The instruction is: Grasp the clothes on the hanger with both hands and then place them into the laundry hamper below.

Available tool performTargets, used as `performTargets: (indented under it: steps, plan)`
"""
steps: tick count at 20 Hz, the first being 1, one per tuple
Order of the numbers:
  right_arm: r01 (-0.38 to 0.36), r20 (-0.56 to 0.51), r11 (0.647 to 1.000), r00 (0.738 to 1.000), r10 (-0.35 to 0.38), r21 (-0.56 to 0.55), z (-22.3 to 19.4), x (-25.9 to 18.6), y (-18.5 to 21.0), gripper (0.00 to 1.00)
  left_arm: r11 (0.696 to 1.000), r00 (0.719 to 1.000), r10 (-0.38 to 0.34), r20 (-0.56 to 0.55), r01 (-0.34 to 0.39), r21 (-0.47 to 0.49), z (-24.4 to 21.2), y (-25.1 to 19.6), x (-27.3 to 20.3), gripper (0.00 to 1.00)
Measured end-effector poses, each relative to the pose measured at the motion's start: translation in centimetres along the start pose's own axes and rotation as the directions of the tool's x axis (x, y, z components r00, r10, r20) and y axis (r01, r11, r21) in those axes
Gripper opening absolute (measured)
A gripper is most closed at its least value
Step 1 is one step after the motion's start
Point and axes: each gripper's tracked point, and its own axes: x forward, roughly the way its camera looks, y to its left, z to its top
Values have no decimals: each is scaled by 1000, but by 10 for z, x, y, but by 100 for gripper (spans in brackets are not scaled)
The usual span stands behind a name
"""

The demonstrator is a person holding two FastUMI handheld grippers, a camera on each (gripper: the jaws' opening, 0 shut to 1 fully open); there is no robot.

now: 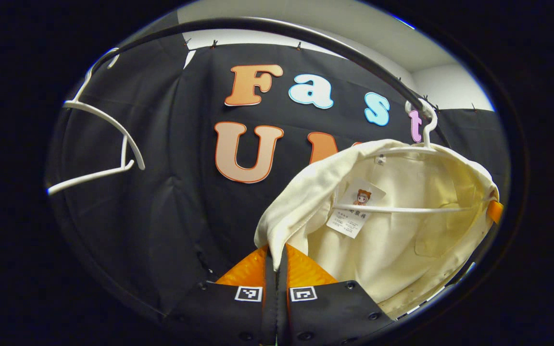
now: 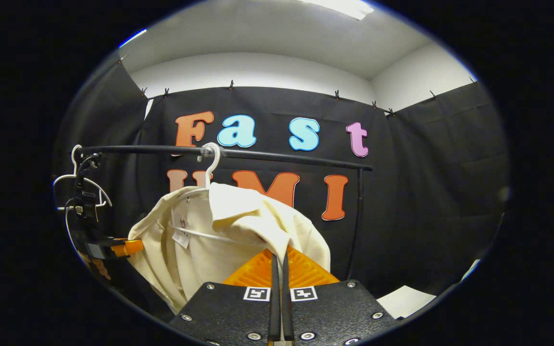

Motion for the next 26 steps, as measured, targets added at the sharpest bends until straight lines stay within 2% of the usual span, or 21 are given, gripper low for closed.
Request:
performTargets:
  steps: [7, 18, 26]
  plan:
    - [41, 67, 999, 997, -39, -29, 38, 3, -25, 1, 999, 996, 47, 71, -49, 18, 44, 21, -6, 7]
    - [110, 72, 988, 992, -103, -106, 54, 26, -67, 0, 990, 980, 93, 177, -109, 85, 103, 41, -5, 7]
    - [163, 87, 974, 985, -151, -155, 70, 52, -104, 0, 986, 978, 71, 195, -99, 138, 119, 35, 8, 7]
